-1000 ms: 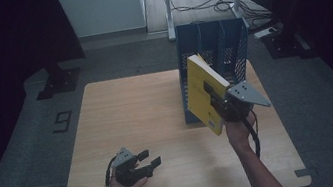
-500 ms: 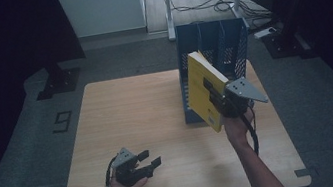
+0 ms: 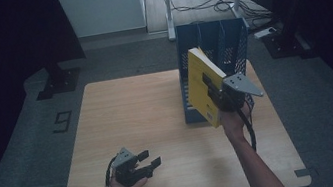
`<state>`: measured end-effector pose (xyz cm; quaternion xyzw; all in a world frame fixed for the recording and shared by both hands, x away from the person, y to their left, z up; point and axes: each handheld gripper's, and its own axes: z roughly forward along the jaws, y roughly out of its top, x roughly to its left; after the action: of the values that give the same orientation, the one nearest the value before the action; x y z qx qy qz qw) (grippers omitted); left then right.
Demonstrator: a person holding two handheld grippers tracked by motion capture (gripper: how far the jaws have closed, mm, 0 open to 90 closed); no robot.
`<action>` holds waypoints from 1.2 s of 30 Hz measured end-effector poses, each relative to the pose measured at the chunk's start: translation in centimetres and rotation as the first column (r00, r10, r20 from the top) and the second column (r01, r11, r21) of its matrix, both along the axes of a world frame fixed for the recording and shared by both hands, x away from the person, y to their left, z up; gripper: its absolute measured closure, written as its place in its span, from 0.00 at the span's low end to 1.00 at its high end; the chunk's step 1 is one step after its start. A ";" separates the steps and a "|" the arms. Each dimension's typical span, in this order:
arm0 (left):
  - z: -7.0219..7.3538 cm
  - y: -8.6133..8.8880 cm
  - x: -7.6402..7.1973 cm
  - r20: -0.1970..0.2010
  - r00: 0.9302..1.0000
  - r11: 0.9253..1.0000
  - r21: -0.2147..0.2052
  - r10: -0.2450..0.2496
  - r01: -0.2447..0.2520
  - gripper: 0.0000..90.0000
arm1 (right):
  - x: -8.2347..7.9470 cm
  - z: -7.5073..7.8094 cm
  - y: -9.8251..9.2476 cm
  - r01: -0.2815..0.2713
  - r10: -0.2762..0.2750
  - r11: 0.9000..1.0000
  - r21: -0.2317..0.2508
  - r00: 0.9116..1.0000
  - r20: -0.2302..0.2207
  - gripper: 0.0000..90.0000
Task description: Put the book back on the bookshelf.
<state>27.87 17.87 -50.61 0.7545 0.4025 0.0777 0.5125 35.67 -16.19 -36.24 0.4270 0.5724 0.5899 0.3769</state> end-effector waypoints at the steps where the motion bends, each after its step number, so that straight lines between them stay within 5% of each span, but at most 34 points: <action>1: 0.0 0.0 0.0 0.000 1.000 1.000 0.000 0.000 0.000 0.42 | 0.2 0.0 0.0 0.002 -0.002 1.000 0.000 1.000 -0.002 0.82; 36: 0.1 0.2 -0.1 -0.001 1.000 1.000 -0.009 0.007 -0.007 0.42 | 4.6 -0.1 0.8 0.079 -0.080 0.996 -0.030 0.997 -0.024 0.82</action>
<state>27.81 18.07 -50.54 0.7510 0.4057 0.0773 0.5152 40.31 -15.37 -36.32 0.4513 0.5682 0.5606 0.3991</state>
